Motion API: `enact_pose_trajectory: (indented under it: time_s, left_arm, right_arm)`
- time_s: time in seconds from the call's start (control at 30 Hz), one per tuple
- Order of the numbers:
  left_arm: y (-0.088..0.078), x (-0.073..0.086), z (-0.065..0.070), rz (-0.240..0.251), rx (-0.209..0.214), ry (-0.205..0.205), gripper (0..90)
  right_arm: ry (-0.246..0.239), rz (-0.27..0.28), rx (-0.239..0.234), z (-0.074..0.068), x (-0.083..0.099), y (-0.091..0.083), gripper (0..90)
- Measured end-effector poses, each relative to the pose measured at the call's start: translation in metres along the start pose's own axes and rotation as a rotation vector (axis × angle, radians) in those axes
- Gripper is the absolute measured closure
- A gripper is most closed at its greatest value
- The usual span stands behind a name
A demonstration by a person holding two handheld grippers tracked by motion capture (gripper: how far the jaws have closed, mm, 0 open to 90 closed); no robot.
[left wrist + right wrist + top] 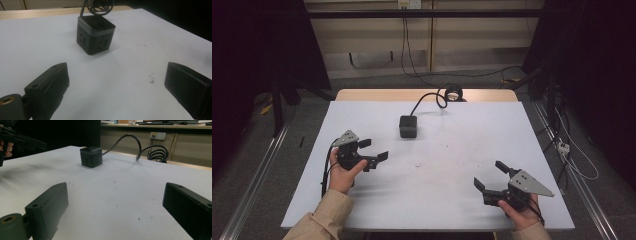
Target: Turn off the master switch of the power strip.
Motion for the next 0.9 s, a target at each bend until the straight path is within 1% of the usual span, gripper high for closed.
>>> enact_pose_trajectory:
  time_s: [0.2, 0.27, 0.37, 0.6, 0.9]
  left_arm:
    - [-0.009, 0.005, -0.005, -0.008, -0.013, -0.001, 5.3]
    - [-0.012, 0.006, -0.006, -0.003, -0.013, -0.007, 5.3]
    - [-0.015, 0.007, -0.008, -0.006, -0.022, -0.001, 5.3]
    - [-0.024, 0.010, -0.011, 0.006, -0.025, -0.010, 5.3]
    - [-0.032, 0.017, -0.012, -0.002, -0.026, -0.011, 5.3]
  right_arm:
    - [0.002, 0.000, -0.001, 0.000, 0.000, 0.000, 5.8]
    - [0.002, -0.001, -0.001, 0.000, 0.000, 0.000, 5.8]
    - [0.001, -0.001, -0.003, 0.000, 0.000, 0.001, 5.8]
    - [0.003, 0.000, -0.004, -0.001, 0.000, 0.001, 5.8]
    - [0.004, 0.000, 0.000, 0.000, 0.000, 0.001, 5.8]
Point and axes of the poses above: each handheld gripper's, and its own axes: y roughly forward along the jaws, x roughly out of its underside, z roughly to its right, the point moved 2 cm from there along y, roughly forward along the jaws, and after that the axes turned 6 degrees about -x, right-handed, at the moved point
